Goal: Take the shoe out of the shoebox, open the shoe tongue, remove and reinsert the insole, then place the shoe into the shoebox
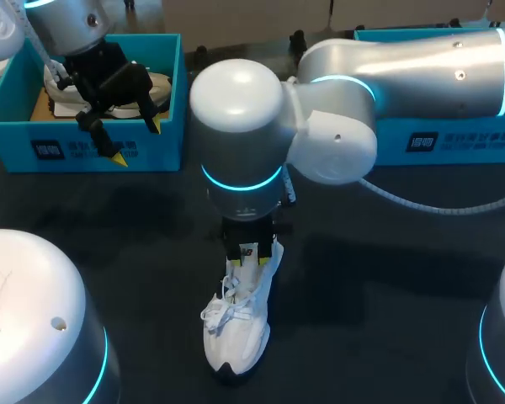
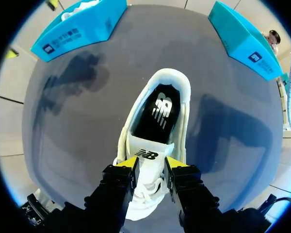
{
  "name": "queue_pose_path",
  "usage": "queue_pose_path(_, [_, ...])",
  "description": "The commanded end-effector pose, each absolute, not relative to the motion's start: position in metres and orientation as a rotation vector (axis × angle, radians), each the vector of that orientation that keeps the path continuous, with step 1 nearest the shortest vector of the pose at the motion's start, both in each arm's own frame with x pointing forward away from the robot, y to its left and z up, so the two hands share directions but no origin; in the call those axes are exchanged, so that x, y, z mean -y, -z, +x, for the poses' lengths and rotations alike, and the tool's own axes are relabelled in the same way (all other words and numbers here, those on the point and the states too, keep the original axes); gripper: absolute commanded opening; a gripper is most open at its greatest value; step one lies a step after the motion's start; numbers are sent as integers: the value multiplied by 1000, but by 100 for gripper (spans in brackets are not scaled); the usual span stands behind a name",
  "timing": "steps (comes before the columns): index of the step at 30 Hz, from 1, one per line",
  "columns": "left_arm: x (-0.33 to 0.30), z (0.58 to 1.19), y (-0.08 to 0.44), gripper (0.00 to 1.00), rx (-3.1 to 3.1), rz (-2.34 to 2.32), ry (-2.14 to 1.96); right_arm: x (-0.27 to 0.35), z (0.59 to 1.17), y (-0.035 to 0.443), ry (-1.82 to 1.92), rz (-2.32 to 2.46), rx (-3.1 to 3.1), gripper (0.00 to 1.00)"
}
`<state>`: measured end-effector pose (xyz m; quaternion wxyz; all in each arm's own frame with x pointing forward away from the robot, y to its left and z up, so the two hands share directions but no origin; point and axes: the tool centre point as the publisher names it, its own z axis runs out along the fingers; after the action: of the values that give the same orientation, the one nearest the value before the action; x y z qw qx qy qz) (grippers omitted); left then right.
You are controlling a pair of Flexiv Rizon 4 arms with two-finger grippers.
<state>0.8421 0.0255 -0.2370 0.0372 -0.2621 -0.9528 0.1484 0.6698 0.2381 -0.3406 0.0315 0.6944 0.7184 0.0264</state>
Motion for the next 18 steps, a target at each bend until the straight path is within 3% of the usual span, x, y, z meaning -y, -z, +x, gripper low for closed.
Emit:
queue_pose_path(1, [-26, 842, 237, 100, 2925, -805, -453, -236, 668, 343, -132, 2622, -1644, 33])
queue_pose_path(13, [-26, 842, 237, 100, 2925, -805, -453, -225, 668, 301, -223, 2262, -2085, 37])
queue_pose_path(18, [-26, 842, 237, 100, 2925, -805, -453, -211, 679, 300, -229, 1958, -2402, 46])
